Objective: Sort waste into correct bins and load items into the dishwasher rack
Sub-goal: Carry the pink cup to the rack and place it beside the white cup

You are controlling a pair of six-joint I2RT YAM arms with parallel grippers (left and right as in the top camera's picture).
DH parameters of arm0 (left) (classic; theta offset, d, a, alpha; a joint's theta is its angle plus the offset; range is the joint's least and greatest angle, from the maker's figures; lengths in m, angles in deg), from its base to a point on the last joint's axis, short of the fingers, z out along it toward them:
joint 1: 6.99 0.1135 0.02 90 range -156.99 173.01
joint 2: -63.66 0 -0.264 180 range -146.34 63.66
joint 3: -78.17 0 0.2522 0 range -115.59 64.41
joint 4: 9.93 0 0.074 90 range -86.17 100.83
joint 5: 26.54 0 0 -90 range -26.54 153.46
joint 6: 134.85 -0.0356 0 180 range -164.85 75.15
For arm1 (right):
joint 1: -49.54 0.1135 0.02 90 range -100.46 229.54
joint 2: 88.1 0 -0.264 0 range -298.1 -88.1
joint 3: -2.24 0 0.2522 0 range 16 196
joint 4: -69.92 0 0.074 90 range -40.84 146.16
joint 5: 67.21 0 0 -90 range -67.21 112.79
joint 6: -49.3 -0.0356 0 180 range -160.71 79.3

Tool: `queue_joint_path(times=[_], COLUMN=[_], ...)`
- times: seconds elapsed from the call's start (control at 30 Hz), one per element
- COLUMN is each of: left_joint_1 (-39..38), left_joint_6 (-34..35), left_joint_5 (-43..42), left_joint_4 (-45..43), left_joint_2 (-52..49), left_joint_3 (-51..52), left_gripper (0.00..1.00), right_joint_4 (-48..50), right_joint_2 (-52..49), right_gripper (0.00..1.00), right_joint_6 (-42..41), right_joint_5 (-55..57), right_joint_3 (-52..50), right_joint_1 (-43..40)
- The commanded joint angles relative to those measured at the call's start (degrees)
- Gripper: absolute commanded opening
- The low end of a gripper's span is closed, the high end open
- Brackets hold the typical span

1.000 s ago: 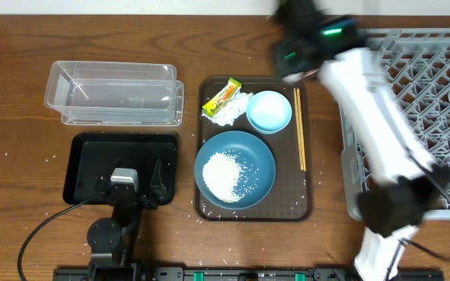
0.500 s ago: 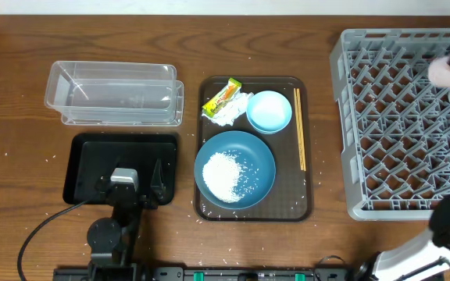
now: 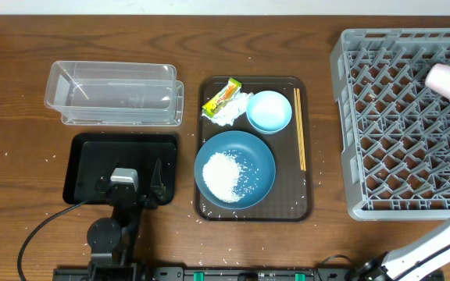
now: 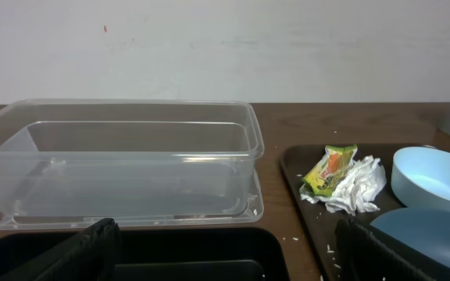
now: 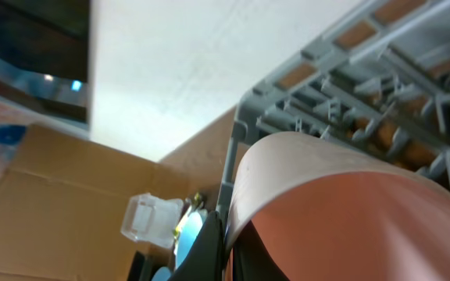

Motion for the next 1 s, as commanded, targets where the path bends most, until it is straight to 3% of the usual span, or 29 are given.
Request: queue_joint_path(times=[0.0,0.3,0.63,0.97], left_joint_1=[-0.2,-0.2,-0.2,-0.2], left_joint_6=[-0.3,-0.3,-0.3,-0.3], left_joint_5=[-0.8,-0.8,-0.8,-0.8], left_joint_4=[1.9,1.9,1.9,1.9], left_joint_2=[0.4,0.4,0.4,0.4], left_joint_3=[0.9,0.9,0.9,0.9], left_gripper=[0.91,0.91,0.91,0.91], right_joint_4=[2.1,1.2,5.3,3.5], right_joint_2=[-2.4,-5.6,-5.6,-5.7], right_gripper=[0.01,0.01,0.01,0.02], right_joint_6=[-2.3,-4.5,-2.9,-8.2], right_joint_5=[-8.9,6.1,3.0,19.5], right_joint_3=[0.1,0.1,0.1,0.1], right_joint_1=[-0.4,-0.4,0.3,0.3])
